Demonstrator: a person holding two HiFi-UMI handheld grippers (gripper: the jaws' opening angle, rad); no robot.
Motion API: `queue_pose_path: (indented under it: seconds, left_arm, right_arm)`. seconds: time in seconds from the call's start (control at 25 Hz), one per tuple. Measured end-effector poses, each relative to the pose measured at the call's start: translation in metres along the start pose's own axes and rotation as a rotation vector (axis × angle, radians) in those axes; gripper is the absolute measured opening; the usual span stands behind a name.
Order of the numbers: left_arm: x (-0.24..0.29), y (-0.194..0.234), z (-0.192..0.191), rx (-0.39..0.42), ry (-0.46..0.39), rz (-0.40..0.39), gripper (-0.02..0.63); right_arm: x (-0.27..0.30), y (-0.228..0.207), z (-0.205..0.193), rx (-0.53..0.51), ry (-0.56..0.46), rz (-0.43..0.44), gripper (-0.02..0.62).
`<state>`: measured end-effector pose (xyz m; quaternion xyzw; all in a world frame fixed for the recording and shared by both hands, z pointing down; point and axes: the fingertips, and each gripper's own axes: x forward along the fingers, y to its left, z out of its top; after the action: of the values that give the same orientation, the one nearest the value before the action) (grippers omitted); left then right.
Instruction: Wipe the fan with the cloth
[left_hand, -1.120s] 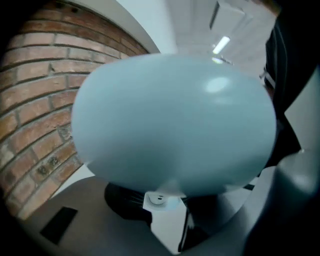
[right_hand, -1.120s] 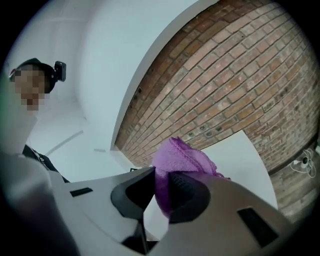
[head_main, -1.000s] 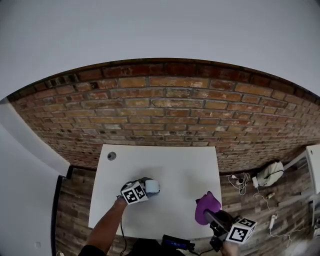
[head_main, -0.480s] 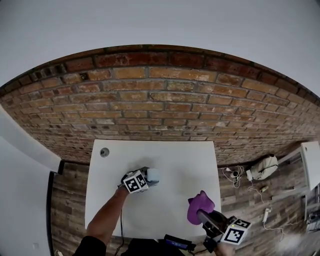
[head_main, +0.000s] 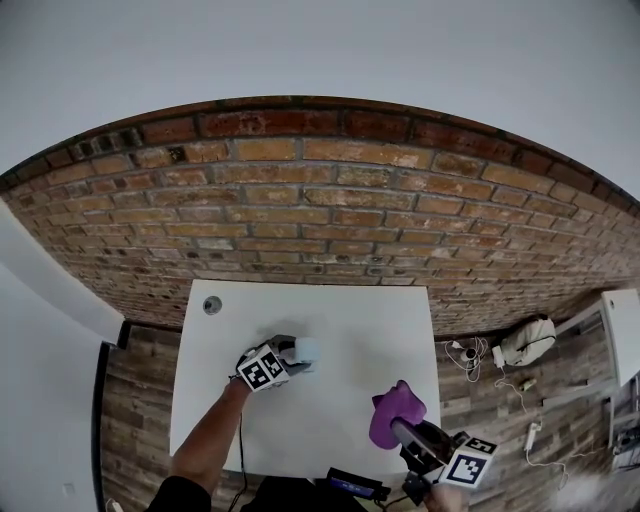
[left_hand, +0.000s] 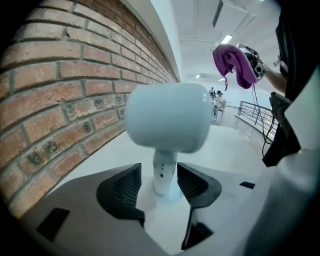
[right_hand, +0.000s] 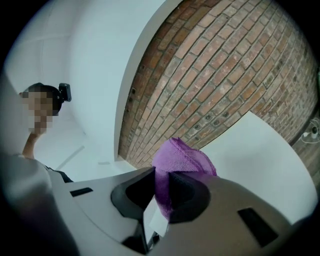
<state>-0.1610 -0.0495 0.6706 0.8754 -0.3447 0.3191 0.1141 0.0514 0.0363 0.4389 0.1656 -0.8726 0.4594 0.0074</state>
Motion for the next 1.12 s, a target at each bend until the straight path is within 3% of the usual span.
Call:
queue_pose_path:
  seconds: [0.12,0.28,0.4,0.44,0.52,0.68,0.88,1.12]
  left_arm:
    - [-0.040,-0.005,-0.016,-0.205,-0.087,0.118,0.221]
    - [-0.126,-0.041,-0.032,-0.547,-0.336,0.293,0.219]
    - [-0.195,-0.089,-0.029,-0.825,-0.642,0.267,0.219]
    - [-0.217,-0.105,-0.022,-0.880,-0.730,0.261,0.219]
    - [-0.257,-0.132,-0.003,-0.910,-0.842,0.276,0.219]
    - [-0.309,-0.174,0.043,-0.870,-1.001,0.283,0.219]
    - [-0.330,-0.215,0.094,-0.787,-1.066,0.211,0.219]
    - [-0.342,-0.244,0.124,-0.752,-1.106,0.122,0.219]
  right_arm:
    - [-0.010,0.008,0.009,0.083,-0.069,0.081,0.055]
    - [-0.032,0.018,0.021,0.175,-0.159,0.209,0.055]
    - [-0.046,0.024,0.021,0.159,-0.182,0.292,0.055]
    - [-0.049,0.027,0.018,0.158,-0.183,0.317,0.055]
    - [-0.054,0.033,0.009,0.166,-0.172,0.360,0.055]
    - [-0.057,0.055,-0.008,0.168,-0.131,0.445,0.055]
    - [-0.066,0.093,-0.018,0.129,-0.129,0.491,0.055]
    - [-0.083,0.118,-0.035,0.099,-0.157,0.492,0.055]
